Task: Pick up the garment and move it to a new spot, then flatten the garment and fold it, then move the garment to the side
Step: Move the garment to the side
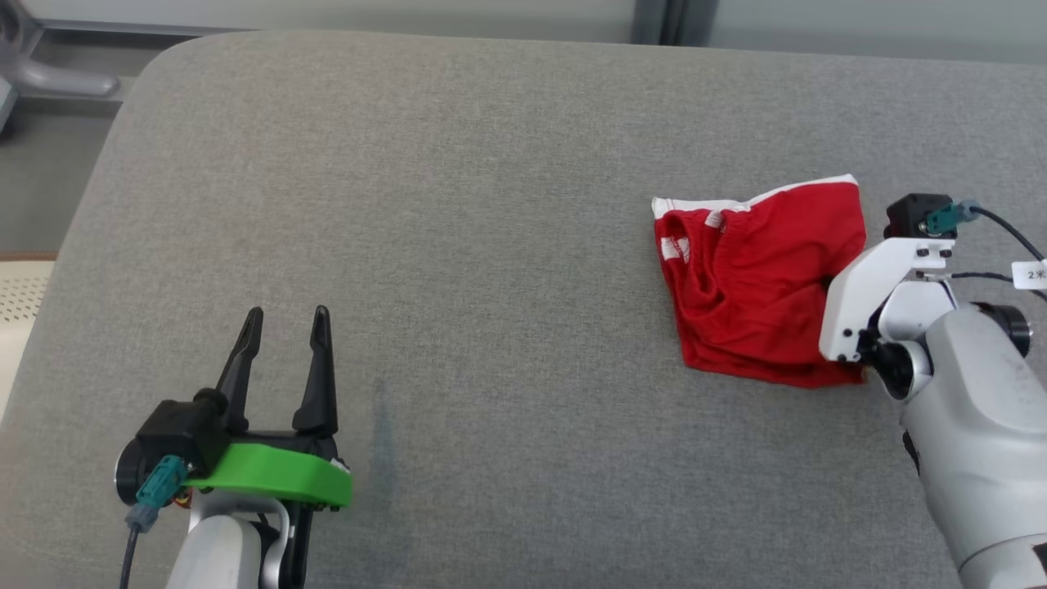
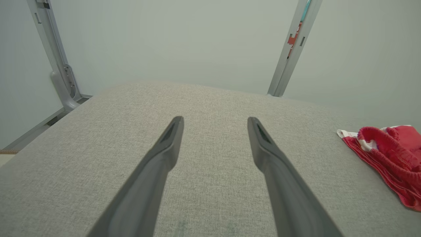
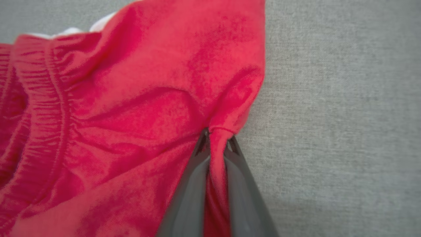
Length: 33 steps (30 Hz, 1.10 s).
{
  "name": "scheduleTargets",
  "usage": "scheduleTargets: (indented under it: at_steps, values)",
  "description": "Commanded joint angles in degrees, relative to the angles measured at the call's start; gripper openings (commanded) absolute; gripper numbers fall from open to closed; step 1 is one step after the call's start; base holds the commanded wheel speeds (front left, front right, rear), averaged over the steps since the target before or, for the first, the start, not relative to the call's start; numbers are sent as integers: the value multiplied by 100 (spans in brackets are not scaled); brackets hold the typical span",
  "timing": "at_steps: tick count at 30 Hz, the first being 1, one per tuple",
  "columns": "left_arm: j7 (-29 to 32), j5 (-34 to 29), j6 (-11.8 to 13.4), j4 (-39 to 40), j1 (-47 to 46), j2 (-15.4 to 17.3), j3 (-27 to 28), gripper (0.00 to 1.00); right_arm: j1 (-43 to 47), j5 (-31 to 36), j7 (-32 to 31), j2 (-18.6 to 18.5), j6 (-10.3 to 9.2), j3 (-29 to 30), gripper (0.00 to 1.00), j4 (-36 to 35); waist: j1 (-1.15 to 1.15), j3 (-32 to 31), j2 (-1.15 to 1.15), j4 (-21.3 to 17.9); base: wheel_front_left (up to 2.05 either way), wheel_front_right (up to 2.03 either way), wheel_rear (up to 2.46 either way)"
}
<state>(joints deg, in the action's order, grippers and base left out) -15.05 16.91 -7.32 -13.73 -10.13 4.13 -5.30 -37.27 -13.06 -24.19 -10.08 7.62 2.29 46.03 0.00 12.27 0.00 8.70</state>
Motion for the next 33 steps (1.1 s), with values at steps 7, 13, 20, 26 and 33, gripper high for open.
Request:
scheduleTargets:
  at_steps: [7, 13, 20, 26, 33]
  values:
    - [-14, 9, -24, 207, -106, -26, 188, 100, -617, 54, -246, -753, -19, -889, 0, -602, 0, 47, 0, -749, 0, 0, 0]
    - [-14, -32, -24, 368, -240, -43, 271, 100, -923, -219, -433, -1432, -19, -1348, 0, -1148, 0, 331, 0, -1321, 0, 0, 0]
    - [-14, -96, -24, 417, -427, 79, 245, 100, -907, -455, -451, -1998, -19, -1326, 0, -1551, 0, 653, 0, -1821, 0, 0, 0]
    - [-14, -134, -24, 455, -660, 290, 128, 100, -933, -306, -282, -2344, -19, -1041, 0, -1569, 0, 1017, 0, -2008, 0, 0, 0]
    - [-14, -109, -24, 532, -907, 460, -61, 100, -702, 30, -92, -2777, -19, -561, 0, -1433, 0, 1423, 0, -1898, 0, 0, 0]
